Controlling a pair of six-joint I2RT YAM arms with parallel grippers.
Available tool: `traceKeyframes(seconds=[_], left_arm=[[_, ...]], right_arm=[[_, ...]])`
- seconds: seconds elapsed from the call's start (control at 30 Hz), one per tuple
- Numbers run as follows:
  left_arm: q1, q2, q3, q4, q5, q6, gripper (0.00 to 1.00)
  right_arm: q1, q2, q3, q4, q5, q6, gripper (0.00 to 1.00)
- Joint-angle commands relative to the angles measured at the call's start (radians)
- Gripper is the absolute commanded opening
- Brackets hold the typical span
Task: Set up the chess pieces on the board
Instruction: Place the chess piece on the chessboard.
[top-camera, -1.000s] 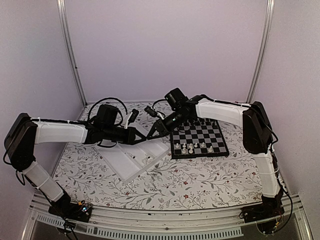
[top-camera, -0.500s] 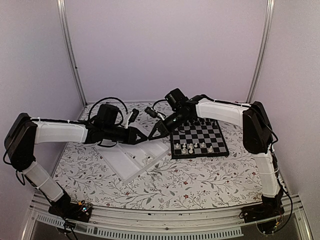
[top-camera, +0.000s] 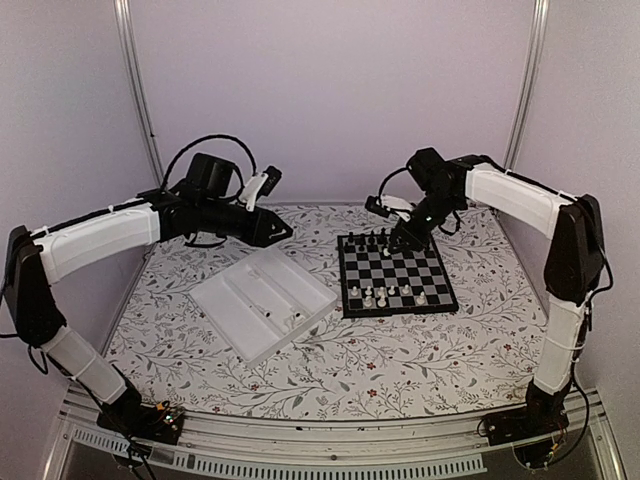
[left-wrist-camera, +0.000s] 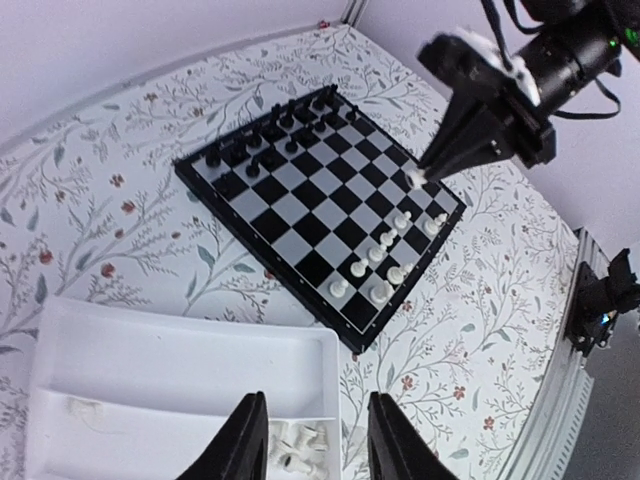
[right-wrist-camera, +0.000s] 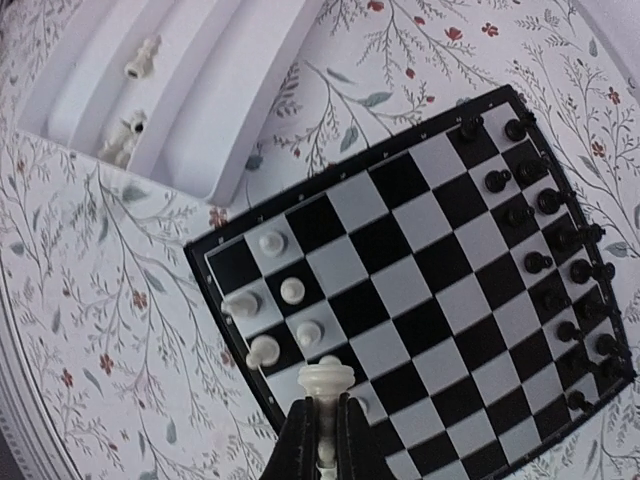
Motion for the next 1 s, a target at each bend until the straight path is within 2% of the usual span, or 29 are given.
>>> traceKeyframes(seconds=[0.0, 0.13, 0.17, 0.2, 0.23, 0.4, 0.47, 0.53, 0.6, 0.77, 0.97], left_arm=[[0.005, -0.034, 0.115, -0.126, -0.140, 0.102, 0.39], [0.005, 0.005, 0.255, -0.201, -0.341, 0.116, 0.51], [0.004, 0.009, 0.277, -0.199, -0.395, 0.117, 0.63], [0.005, 0.009, 0.285, -0.183, -0.460, 0.114, 0.88], [0.010, 0.005, 0.282, -0.161, -0.501, 0.097, 0.98], [0.058, -0.012, 0.184, -0.081, -0.490, 0.036, 0.99], [0.095, -0.027, 0.132, -0.053, -0.419, 0.013, 0.99], [0.120, -0.056, 0.090, -0.024, -0.290, 0.047, 0.99], [0.121, -0.097, 0.038, 0.022, -0.223, 0.092, 0.99], [0.122, -0.159, -0.018, 0.085, -0.212, 0.123, 0.99], [0.122, -0.148, -0.030, 0.084, -0.195, 0.127, 0.99]], right_arm=[[0.034, -0.151, -0.157, -0.157, 0.310, -0.297, 0.00], [0.028, -0.203, -0.273, -0.197, 0.519, -0.385, 0.00], [0.027, -0.211, -0.294, -0.203, 0.552, -0.403, 0.00], [0.027, -0.215, -0.311, -0.206, 0.580, -0.412, 0.00], [0.025, -0.217, -0.325, -0.209, 0.604, -0.421, 0.00], [0.024, -0.184, -0.329, -0.222, 0.635, -0.420, 0.00], [0.024, -0.168, -0.330, -0.219, 0.644, -0.420, 0.00], [0.025, -0.155, -0.330, -0.213, 0.645, -0.422, 0.00], [0.026, -0.137, -0.330, -0.205, 0.636, -0.426, 0.00], [0.025, -0.082, -0.308, -0.183, 0.628, -0.423, 0.00], [0.026, -0.029, -0.266, -0.190, 0.608, -0.418, 0.02]])
